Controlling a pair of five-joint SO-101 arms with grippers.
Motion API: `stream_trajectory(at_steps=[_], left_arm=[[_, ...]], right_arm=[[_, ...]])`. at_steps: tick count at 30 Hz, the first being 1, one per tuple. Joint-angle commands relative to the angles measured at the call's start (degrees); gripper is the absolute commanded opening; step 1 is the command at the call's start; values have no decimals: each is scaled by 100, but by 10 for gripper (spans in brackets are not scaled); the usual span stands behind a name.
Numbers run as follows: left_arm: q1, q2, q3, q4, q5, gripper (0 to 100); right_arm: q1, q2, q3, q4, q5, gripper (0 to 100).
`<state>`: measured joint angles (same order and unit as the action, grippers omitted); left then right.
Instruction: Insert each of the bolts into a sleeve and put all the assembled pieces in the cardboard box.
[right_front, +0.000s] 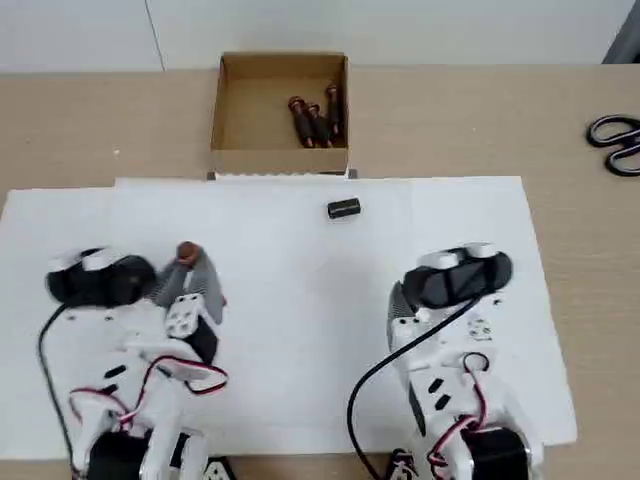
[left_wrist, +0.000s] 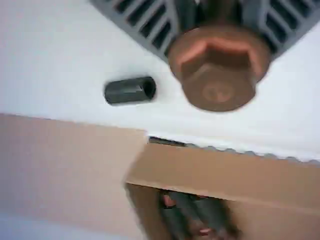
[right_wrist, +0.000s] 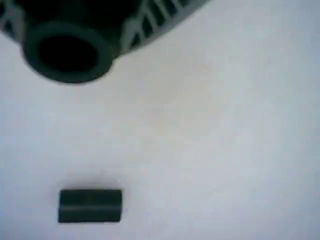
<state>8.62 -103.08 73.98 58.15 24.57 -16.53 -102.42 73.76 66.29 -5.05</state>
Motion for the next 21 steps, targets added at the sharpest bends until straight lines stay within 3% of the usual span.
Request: stream_trajectory(at_steps=[1, 6, 13, 18, 21], left_arm=[[527, -70, 189, -677, -35, 5], [844, -70, 444, -1635, -44, 5], [967, -70, 699, -2066, 18, 5], [967, -70, 910, -2286, 923, 5], [967, -70, 1095, -2286, 1029, 5]], right_arm=[[-673, -48, 492, -567, 53, 2], [-1560, -48, 1073, -1587, 105, 2], [-2273, -48, 1275, -1833, 1073, 2], [-2527, -48, 1495, -1868, 1574, 2], [-2607, -48, 1512, -1868, 1591, 2]])
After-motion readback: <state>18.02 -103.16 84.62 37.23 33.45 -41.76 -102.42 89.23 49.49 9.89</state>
